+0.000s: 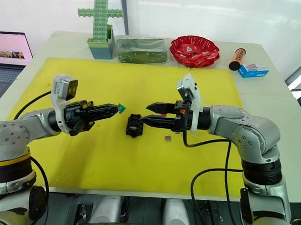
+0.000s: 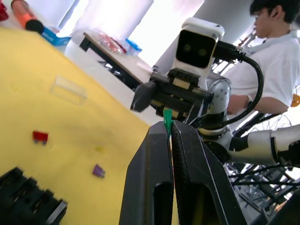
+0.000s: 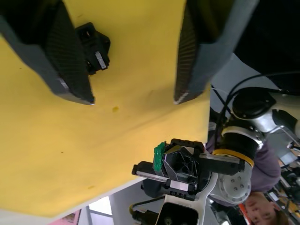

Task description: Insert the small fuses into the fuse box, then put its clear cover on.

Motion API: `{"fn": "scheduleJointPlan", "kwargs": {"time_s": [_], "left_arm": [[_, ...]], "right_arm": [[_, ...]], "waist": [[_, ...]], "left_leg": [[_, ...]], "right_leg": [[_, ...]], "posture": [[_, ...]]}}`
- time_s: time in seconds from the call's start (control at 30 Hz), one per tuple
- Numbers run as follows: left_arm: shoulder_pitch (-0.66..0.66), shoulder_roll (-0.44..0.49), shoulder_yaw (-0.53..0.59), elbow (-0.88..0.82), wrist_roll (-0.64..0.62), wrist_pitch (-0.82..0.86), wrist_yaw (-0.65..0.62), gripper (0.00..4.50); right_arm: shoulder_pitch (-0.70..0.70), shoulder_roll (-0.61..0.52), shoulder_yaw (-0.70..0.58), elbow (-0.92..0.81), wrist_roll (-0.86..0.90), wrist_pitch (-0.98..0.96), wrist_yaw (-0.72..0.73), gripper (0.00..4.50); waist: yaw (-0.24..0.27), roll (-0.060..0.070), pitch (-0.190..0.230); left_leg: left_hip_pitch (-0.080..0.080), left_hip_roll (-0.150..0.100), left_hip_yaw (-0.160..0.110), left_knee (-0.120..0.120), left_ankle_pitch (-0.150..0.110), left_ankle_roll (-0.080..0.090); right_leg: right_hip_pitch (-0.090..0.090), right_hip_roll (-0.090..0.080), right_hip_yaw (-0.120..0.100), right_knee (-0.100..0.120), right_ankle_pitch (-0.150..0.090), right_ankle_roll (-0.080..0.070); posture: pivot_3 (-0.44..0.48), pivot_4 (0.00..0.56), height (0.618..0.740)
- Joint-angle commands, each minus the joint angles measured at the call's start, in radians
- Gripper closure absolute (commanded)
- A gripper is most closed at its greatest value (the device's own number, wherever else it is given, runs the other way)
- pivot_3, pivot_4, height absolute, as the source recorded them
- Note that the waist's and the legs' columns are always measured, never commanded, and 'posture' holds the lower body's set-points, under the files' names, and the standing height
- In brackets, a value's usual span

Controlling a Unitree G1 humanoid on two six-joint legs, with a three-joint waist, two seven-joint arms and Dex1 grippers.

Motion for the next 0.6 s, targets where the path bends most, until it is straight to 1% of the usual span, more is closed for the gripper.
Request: {"fn": "scheduleJointPlan", "kwargs": {"time_s": [0.03, 0.1, 0.17, 0.3, 0.6], "left_arm": [[0.014, 0.009, -0.01, -0.043, -0.068, -0.023, 0.038, 4.5], [0.02, 0.019, -0.021, -0.041, -0.088, -0.027, 0.05, 4.5], [0.025, 0.029, -0.033, -0.041, -0.103, -0.038, 0.053, 4.5], [0.029, 0.048, -0.051, -0.04, -0.128, -0.058, 0.059, 4.5], [0.038, 0.082, -0.105, -0.021, -0.148, -0.108, 0.04, 4.5]], "right_arm": [[-0.023, 0.036, -0.045, 0.003, 0.092, 0.032, -0.032, 1.88], [-0.023, 0.055, -0.057, 0.011, 0.123, 0.05, -0.062, 2.23], [-0.024, 0.068, -0.066, 0.01, 0.156, 0.071, -0.091, 2.87], [-0.027, 0.073, -0.077, 0.009, 0.204, 0.096, -0.129, 2.87], [-0.022, 0.071, -0.074, 0.004, 0.257, 0.115, -0.174, 2.87]], "waist": [[-0.001, 0.0, 0.0], [-0.001, 0.0, 0.0], [0.002, 0.0, 0.0], [0.002, 0.0, 0.0], [0.0, 0.0, 0.0]], "left_leg": [[0.0, 0.0, 0.0, 0.0, 0.0, 0.0], [0.0, 0.0, 0.0, 0.0, 0.0, 0.0], [0.0, 0.0, 0.0, 0.0, 0.0, 0.0], [0.0, 0.0, 0.0, 0.001, 0.0, 0.0], [0.0, 0.0, 0.0, 0.0, 0.0, 0.0]], "right_leg": [[0.0, 0.0, 0.0, 0.0, 0.0, 0.0], [0.0, 0.0, 0.0, 0.0, 0.0, 0.0], [0.0, 0.0, 0.0, 0.0, 0.0, 0.0], [0.0, 0.0, 0.0, 0.0, -0.001, -0.002], [0.0, 0.0, 0.0, 0.0, -0.001, -0.003]], "posture": [[0.0, 0.15, 0.74], [0.0, 0.15, 0.74], [0.0, 0.15, 0.74], [0.0, 0.15, 0.74], [0.0, 0.15, 0.74]]}}
